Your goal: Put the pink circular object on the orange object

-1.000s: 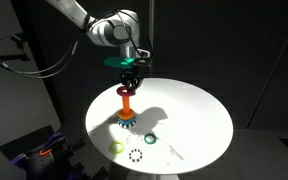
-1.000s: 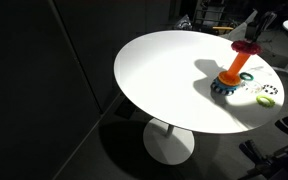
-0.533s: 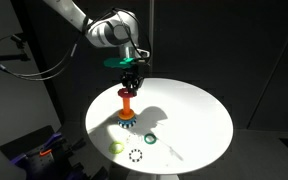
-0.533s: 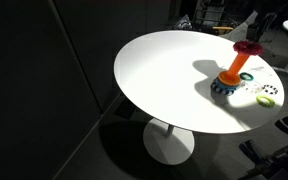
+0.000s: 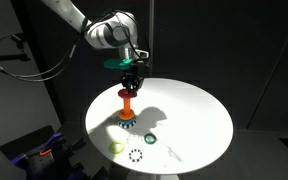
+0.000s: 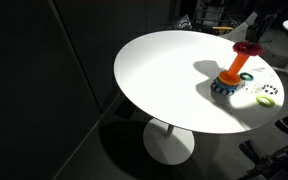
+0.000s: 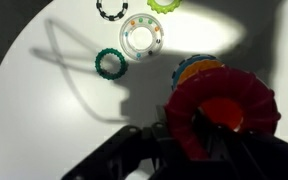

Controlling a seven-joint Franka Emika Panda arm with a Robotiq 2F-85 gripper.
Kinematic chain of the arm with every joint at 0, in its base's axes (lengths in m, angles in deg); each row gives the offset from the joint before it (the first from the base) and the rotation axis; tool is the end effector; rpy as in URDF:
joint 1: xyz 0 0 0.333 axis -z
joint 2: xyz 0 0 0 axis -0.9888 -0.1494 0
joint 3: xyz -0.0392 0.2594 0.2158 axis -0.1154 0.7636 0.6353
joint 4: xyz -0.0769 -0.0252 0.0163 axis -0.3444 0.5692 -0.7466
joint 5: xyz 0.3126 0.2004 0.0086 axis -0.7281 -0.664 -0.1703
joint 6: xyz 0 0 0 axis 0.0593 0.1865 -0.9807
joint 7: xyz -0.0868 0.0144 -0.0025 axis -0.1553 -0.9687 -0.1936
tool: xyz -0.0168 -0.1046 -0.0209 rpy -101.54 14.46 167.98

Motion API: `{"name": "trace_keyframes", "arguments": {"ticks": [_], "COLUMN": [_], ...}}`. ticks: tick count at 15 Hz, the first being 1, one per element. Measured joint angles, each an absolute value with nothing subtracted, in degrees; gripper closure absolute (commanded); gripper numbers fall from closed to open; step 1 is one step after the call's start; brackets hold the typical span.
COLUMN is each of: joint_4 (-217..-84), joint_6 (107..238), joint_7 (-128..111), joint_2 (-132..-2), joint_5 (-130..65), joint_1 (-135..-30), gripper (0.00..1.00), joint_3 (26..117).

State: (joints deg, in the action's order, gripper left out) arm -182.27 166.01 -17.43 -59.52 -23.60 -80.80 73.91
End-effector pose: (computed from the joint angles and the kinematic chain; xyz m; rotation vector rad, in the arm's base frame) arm 0.5324 -0.0235 0.3523 2.9757 0.2604 -0.1480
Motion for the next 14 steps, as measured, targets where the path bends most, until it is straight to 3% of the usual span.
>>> {"name": "trace_keyframes", "arguments": {"ticks": [5,14], "joint_4": [-182.63,-183.64], "joint_6": [166.73,167.10], "joint_7": [-17.42,-17.42], "joint_2": [-59.40,-59.27], "joint_5": [-23.60,-23.60], "joint_1": [-80.80,-80.81], "gripper": [0.00,0.00], "joint_3": [73.90,73.95]}}
